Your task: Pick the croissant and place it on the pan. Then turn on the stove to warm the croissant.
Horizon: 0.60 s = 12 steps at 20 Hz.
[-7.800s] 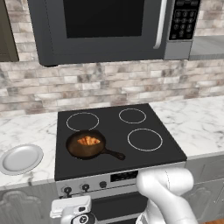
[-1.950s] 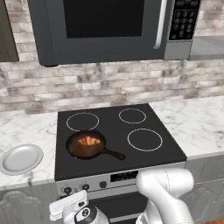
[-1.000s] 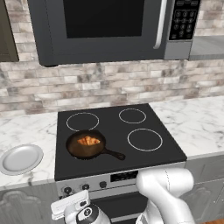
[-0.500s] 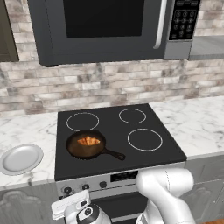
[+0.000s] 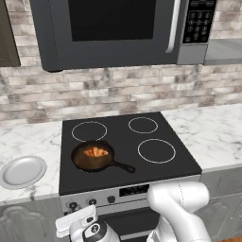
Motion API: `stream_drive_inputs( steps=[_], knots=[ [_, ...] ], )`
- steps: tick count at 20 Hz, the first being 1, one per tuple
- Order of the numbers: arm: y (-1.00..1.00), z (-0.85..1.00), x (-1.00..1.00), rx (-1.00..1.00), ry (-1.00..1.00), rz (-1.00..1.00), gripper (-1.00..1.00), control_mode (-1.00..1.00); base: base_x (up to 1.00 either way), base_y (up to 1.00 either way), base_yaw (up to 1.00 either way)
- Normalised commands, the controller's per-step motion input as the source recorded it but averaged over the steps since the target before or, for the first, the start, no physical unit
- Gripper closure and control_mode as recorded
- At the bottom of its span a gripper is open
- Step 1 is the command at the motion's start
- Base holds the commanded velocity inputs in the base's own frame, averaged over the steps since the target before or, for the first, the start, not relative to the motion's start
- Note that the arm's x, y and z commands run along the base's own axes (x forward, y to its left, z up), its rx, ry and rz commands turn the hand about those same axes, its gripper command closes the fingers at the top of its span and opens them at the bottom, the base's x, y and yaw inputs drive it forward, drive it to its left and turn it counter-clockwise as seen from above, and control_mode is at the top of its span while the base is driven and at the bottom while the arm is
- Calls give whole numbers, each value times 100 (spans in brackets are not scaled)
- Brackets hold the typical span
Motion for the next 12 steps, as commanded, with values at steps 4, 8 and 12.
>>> stream_drive_inputs(
  steps=[4,8,12],
  knots=[
    [0,0,0,-13,0,0,100,-100,0,0,0],
    [0,1,0,-16,0,0,100,-100,0,0,0],
    [0,8,0,-16,0,0,100,-100,0,0,0]
  ],
)
